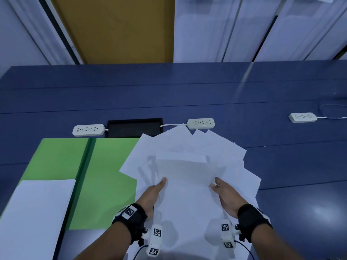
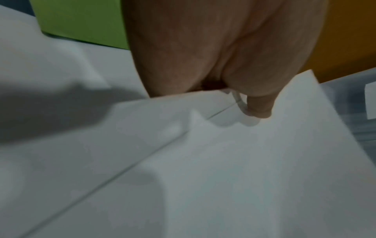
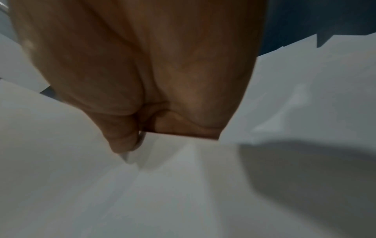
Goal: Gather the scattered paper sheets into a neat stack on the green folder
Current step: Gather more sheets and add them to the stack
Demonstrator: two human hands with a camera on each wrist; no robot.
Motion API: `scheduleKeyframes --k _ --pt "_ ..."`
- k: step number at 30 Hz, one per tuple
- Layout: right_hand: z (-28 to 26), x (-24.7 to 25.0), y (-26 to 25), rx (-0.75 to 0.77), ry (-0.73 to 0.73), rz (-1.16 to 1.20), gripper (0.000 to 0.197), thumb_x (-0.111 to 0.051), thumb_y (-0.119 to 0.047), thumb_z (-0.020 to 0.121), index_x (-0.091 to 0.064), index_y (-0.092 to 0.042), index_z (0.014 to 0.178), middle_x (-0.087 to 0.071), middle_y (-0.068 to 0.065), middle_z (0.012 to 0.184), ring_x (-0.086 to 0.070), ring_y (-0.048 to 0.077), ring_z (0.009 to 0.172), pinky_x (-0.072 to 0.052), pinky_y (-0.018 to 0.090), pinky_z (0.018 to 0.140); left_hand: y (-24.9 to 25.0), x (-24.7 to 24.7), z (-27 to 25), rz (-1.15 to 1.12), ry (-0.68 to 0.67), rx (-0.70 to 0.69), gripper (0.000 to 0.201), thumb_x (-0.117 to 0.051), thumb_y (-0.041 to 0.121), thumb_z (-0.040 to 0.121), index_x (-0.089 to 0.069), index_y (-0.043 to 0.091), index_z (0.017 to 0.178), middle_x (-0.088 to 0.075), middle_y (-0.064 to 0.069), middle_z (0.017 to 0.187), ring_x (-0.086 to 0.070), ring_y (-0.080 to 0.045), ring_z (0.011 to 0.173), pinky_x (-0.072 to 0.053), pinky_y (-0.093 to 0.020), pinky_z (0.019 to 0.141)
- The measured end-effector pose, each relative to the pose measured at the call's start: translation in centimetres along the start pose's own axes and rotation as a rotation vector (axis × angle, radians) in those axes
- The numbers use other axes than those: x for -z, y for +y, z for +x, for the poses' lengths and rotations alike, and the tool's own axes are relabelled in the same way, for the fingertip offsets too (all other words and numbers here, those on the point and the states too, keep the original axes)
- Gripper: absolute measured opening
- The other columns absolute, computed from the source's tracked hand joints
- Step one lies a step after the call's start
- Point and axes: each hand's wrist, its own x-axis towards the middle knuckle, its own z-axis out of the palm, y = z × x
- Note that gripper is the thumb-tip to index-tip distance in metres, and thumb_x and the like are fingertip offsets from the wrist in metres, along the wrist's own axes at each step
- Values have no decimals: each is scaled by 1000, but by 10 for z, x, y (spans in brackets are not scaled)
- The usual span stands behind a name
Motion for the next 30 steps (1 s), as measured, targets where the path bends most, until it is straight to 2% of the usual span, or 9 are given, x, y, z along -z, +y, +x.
scheduleKeyframes --k 2,3,4,5,9,15,18,22,30 --pt "2 3 1 -9 25 -105 49 -52 -23 110 -37 -9 155 -19 -1 158 -30 43 151 -21 44 125 0 0 1 39 51 -71 71 -69 59 91 -58 8 140 -67 0 134 -61 -26 129 -50 -43 107" --pt "5 8 4 -9 35 -136 23 -51 -23 110 -60 -16 130 -62 1 135 -36 27 145 -37 43 110 1 0 2 67 49 -111 64 -69 55 92 -64 6 132 -74 -5 124 -68 -28 119 -54 -45 103" --pt "7 10 8 18 42 -135 18 -50 -22 109 -57 -19 93 -43 -4 95 -25 23 86 -39 40 88 1 0 3 99 44 -141 58 -69 54 92 -70 5 122 -77 -9 116 -71 -30 112 -55 -48 102" --pt "7 12 9 49 65 -160 30 -49 -21 109 -42 -23 80 -33 -1 90 -35 25 75 -31 38 79 1 -1 3 127 30 -182 52 -69 53 92 -74 5 113 -79 -10 109 -74 -31 106 -57 -47 99" --pt "8 25 10 44 198 -53 40 -49 -29 109 -45 -25 149 -44 -3 141 -42 23 137 -31 44 115 15 -8 -15 238 67 -364 33 -69 45 92 -69 22 67 -65 13 65 -58 -9 59 -45 -22 59" --pt "6 81 11 72 503 17 12 -48 -12 106 -50 -2 101 -45 26 90 -36 24 73 -30 40 72 56 -1 -57 441 -119 -610 47 -65 4 99 -56 25 141 -67 19 136 -56 -1 133 -41 -25 112" --pt "-2 106 4 95 577 106 17 -50 -13 104 -62 -4 114 -61 38 114 -53 33 79 -42 39 70 79 1 -86 584 -218 -719 76 -66 -4 97 -32 40 150 -41 49 144 -30 24 138 -24 -4 114" --pt "-16 114 -13 161 652 129 20 -45 -5 107 -48 11 120 -42 29 100 -43 30 67 -37 33 57 102 3 -107 564 -320 -703 110 -69 -3 95 1 52 160 -11 36 165 -10 3 155 -14 -19 125" --pt "-10 45 -41 281 287 320 18 -42 -15 113 -60 -12 117 -72 13 105 -61 30 96 -51 35 78 107 -10 -103 431 -623 -467 51 -67 -8 86 -56 -4 136 -59 -35 136 -58 -40 121 -41 -51 101"
